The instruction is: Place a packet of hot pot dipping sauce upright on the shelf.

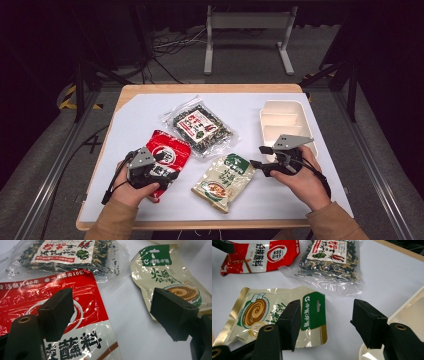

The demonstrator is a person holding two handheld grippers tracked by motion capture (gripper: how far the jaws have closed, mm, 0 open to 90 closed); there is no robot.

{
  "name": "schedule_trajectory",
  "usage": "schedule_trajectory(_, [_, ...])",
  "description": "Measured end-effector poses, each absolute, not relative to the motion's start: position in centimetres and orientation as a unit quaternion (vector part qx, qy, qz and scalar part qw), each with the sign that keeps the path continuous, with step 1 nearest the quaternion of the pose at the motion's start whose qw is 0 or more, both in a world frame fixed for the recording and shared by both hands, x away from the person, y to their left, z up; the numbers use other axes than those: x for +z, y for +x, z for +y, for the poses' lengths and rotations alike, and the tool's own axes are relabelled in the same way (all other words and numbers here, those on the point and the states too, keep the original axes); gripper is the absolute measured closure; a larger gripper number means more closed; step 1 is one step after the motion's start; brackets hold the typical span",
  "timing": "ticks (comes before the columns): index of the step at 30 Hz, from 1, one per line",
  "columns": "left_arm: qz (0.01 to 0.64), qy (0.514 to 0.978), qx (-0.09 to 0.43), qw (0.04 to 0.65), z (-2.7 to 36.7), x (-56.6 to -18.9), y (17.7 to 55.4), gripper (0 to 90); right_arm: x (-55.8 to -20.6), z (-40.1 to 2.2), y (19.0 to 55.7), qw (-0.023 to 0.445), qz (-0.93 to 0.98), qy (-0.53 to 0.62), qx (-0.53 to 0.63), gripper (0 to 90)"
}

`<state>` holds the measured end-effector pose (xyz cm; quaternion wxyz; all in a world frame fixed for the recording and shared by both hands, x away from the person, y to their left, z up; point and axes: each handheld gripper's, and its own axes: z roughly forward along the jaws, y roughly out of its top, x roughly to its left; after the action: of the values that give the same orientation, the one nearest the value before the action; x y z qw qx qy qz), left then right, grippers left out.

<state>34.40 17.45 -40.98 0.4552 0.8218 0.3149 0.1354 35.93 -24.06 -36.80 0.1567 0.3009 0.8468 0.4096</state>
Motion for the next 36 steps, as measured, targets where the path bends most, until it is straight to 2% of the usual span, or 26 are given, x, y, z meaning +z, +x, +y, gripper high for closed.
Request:
schedule_trajectory(4, [0.314, 0.822, 0.135, 0.456, 17.5, -41.0, 34.5, 19.7, -36.7, -23.5, 36.4, 0.150, 0.853, 0.309, 0.394, 38.5])
schedule_trajectory(22, [0.313, 0.824, 0.132, 0.454, 17.4, -41.1, 34.5, 19.6, -37.2, -20.9, 39.0, 0.100, 0.886, 0.319, 0.322, 38.6])
schedule_trajectory(36, [0.311, 0.826, 0.129, 0.452, 17.4, -41.0, 34.4, 19.4, -39.1, -20.2, 39.1, 0.081, 0.893, 0.318, 0.309, 41.1])
